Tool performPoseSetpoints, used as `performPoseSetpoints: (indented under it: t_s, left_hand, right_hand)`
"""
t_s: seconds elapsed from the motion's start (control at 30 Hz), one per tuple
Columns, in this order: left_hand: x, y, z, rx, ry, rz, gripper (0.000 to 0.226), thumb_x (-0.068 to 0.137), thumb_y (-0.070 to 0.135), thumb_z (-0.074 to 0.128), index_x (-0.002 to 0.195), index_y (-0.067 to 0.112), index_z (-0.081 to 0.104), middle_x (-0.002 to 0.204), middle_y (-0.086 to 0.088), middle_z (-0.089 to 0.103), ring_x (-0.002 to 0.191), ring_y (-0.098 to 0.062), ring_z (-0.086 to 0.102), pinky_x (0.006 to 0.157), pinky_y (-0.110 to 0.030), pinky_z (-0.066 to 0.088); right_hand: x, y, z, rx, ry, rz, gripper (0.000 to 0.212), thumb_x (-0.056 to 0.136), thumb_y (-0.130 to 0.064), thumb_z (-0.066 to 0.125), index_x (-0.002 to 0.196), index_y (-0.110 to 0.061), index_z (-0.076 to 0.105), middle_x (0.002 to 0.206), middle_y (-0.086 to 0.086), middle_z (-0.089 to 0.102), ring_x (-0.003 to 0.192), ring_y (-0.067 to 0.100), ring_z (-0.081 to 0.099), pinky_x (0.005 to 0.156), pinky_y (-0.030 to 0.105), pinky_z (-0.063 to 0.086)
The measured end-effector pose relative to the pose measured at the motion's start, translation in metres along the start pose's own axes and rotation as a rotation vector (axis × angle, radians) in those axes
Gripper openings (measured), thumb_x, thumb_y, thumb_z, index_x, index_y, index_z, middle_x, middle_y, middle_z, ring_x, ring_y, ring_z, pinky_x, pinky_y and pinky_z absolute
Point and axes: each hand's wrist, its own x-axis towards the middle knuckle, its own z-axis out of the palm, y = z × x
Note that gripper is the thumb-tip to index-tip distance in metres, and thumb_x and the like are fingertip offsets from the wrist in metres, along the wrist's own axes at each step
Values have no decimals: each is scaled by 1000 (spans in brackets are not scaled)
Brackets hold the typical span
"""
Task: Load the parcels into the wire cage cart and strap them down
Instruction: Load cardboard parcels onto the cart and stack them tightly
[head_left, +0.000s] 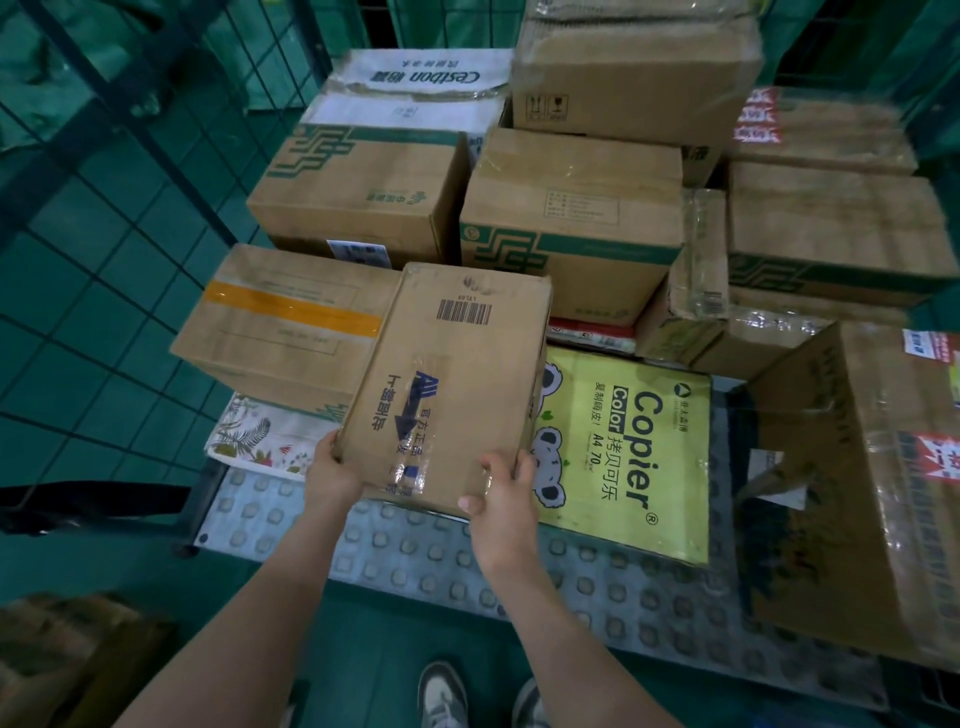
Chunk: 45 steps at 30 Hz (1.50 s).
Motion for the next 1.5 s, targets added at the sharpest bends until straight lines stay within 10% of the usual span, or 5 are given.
performPoseSetpoints:
  t_s: [0.37, 0.63, 0.9, 1.13, 1.5]
  left_hand:
    - [-5, 0, 5, 101, 15, -13, 61, 96, 2, 34, 151, 15, 13, 144, -23, 36, 123, -41, 43, 101, -46, 39]
    - [-16, 24, 10, 274, 4, -57, 73, 91, 4, 46, 151, 20, 8, 148, -24, 23, 134, -41, 27, 110, -47, 24]
    - [-30, 39, 18, 343, 7, -13, 66, 91, 10, 47, 149, 22, 16, 155, -18, 9, 143, -34, 7, 114, -48, 8]
    - [-50, 41, 32, 548, -83, 463, 65, 91, 14, 46, 149, 27, 20, 158, -5, 10, 143, -24, 16, 115, -42, 17]
    - [-62, 49, 31, 426, -163, 363, 67, 89, 20, 53, 148, 25, 23, 157, -5, 15, 140, -28, 22, 113, -43, 21]
  right_hand:
    - [5, 12, 5, 149, 36, -1, 46, 85, -17, 67, 127, -16, 48, 146, 1, 26, 127, 20, 45, 106, 33, 40]
    - [4, 14, -4, 444, 5, 148, 102, 77, -16, 76, 151, -25, 6, 155, -2, 21, 139, 18, 30, 115, 37, 26]
    - [9, 10, 1, 305, -52, 159, 112, 78, -23, 76, 151, -19, -9, 159, -1, 0, 143, 19, 19, 116, 33, 21]
    - [14, 5, 9, 107, -17, 114, 123, 71, -28, 81, 150, -13, -12, 159, 4, 2, 144, 23, 19, 114, 39, 28]
    - [13, -7, 3, 24, 47, 129, 114, 74, -36, 78, 151, -7, 0, 158, 12, -2, 145, 28, 14, 112, 42, 31]
